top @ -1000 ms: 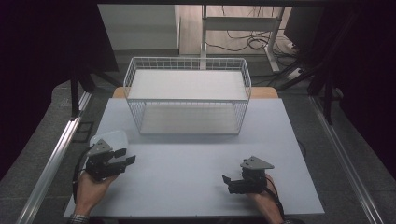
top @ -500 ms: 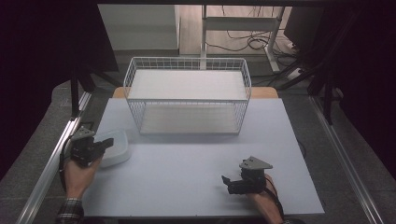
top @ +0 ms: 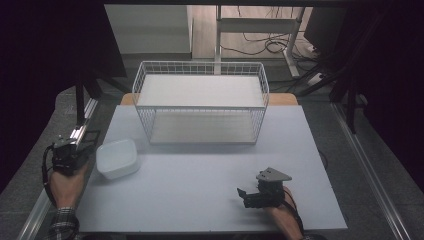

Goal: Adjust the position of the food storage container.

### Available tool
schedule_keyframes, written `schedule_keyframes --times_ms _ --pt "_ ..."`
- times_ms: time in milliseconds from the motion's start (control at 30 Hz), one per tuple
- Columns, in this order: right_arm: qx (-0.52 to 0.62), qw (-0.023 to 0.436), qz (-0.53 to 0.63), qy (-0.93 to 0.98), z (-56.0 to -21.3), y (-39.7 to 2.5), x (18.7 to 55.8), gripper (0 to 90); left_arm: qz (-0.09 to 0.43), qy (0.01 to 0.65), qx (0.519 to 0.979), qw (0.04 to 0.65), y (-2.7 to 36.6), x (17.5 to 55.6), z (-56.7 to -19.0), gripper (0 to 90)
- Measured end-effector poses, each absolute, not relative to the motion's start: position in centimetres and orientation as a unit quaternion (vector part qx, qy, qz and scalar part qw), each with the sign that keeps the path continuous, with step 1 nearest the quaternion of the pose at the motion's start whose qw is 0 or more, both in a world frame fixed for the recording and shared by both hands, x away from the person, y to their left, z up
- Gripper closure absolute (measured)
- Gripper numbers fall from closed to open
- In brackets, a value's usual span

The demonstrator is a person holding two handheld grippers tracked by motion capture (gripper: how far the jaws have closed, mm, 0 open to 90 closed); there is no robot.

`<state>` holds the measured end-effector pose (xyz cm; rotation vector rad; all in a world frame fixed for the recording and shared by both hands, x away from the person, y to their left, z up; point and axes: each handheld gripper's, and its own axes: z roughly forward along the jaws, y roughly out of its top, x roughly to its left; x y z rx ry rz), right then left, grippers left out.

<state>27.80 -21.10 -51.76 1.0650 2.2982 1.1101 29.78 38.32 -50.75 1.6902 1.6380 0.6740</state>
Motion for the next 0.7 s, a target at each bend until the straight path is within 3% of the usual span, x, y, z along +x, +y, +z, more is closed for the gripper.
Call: schedule_keyframes --times_ms 700 --pt "0.39 0.183 0.395 0.811 -51.4 -21.0 28.0 0.0 0.206 0.595 0.699 0.339 34.4 31.9 -52.5 90.0"
